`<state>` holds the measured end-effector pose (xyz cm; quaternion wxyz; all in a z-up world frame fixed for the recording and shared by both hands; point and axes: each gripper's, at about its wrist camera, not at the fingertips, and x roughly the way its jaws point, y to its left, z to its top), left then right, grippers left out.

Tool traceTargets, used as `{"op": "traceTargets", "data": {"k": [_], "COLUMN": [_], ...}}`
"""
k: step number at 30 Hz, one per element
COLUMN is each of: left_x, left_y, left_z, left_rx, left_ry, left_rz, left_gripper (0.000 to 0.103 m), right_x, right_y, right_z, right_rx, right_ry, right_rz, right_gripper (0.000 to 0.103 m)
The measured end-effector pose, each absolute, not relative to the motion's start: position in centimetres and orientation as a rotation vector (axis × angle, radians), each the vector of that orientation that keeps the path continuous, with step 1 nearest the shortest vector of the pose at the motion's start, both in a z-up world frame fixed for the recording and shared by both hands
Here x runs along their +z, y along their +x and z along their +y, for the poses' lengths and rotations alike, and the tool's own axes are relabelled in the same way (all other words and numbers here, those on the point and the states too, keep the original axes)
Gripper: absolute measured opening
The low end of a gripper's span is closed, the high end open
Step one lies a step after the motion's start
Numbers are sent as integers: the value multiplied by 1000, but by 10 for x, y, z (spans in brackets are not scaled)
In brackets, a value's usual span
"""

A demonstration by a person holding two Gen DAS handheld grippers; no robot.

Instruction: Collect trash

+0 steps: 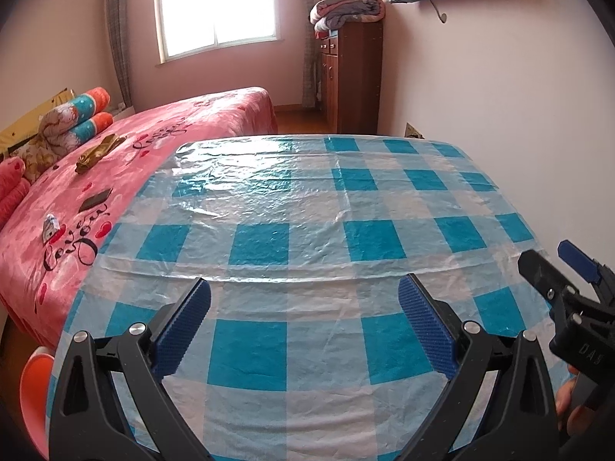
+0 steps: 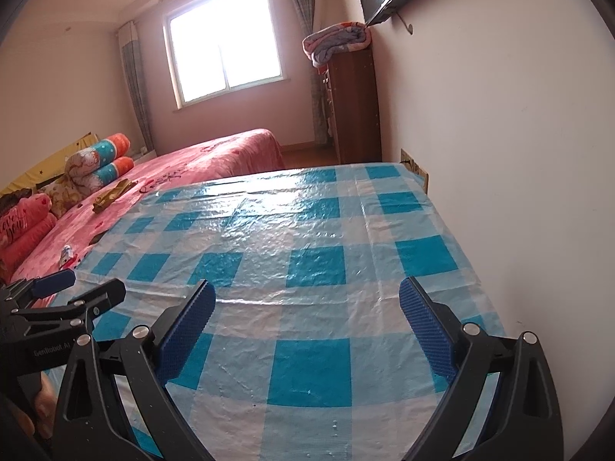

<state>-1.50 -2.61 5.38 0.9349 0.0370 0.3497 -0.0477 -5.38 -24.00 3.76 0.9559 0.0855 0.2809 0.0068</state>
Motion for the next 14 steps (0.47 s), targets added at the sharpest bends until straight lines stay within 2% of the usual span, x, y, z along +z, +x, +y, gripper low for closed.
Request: {"op": "traceTargets", "data": {"k": [10,14], "left_x": [25,12], "left_y": [11,19], "left_z": [-19,-19], "left_rx": [-68,-50], "left_ry": [67,82], "left_rz": [854,894], "left_gripper": [98,98], "right_x": [23,8], "right_y": [-32,-12], "right_z": [-235,-229], "right_rx": [20,18], "right_ry": [187,162], "right_rz": [700,825], "right_gripper": [95,95]}}
